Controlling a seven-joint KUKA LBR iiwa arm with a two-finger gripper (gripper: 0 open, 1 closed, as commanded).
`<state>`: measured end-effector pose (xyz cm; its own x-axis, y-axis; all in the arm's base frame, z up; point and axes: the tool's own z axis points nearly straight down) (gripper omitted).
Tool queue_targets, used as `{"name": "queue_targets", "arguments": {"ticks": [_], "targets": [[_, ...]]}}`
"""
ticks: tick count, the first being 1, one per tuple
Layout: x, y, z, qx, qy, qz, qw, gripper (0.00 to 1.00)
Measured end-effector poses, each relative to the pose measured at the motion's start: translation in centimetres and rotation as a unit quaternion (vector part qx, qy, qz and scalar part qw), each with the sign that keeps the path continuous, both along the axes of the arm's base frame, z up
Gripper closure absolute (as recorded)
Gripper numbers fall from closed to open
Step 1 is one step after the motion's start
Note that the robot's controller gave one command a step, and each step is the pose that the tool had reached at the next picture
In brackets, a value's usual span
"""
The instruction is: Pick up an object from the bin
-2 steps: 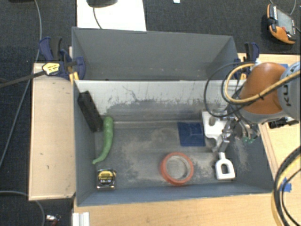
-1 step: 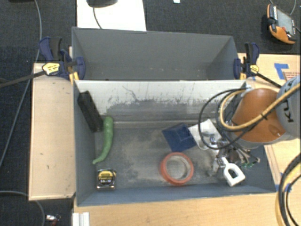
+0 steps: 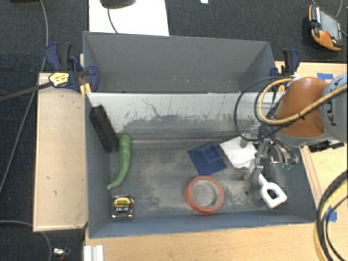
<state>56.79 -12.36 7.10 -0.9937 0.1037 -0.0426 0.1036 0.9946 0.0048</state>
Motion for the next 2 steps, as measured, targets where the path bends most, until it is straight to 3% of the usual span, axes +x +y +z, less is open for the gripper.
{"name": "queue_targets", "arguments": {"ticks": [1,2], "targets": [[-5.1,1.7,0.0,-0.003,0.0028,0.132,0.9912,0.00],[-2.8,-1.0,0.0,0.001,-0.0020,-0.021,0.9998,0.00]]}}
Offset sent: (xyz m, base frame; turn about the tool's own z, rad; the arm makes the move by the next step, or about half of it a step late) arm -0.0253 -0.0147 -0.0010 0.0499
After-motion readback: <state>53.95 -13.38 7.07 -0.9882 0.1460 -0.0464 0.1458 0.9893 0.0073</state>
